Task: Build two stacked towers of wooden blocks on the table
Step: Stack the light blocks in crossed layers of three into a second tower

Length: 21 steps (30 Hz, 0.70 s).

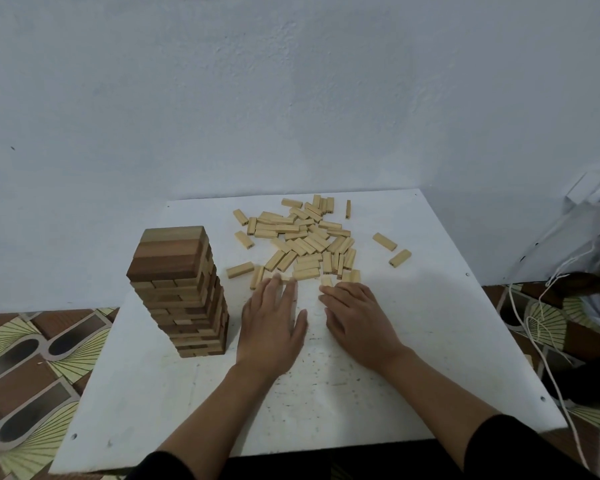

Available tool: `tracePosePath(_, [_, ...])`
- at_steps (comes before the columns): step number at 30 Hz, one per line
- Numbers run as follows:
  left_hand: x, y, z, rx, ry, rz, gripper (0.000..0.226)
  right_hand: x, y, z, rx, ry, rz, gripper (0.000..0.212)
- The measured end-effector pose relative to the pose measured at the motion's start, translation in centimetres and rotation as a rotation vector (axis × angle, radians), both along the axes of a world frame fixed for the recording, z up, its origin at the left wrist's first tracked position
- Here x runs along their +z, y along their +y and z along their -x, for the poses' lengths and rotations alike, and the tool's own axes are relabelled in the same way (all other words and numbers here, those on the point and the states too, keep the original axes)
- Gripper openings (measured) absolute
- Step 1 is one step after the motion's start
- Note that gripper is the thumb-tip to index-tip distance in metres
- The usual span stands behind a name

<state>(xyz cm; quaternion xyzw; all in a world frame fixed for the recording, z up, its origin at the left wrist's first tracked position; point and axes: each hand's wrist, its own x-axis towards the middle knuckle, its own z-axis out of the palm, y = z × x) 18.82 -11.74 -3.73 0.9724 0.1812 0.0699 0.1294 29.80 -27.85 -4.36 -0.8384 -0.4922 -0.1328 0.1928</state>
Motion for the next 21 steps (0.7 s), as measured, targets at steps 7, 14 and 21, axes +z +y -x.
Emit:
tracePosePath(7, [-0.3,0.2,0.9,-0.095,-0.125,0.074,0.057,-0.4,-0.3,1.1,-0.016,0.086,-0.096,0.027])
tracePosePath(14, [-0.5,-1.1,3.5,-0.264,-0.181,0.291,0.059,-0.3,-1.3,3.7,-0.043,0.234,-0.223,0.023])
tracePosePath(21, [-0.1,-0.8,5.3,-0.364,-0.209,0.382,0.048,0.5,-1.9,5.3,-0.031,0.351,-0.305,0.024])
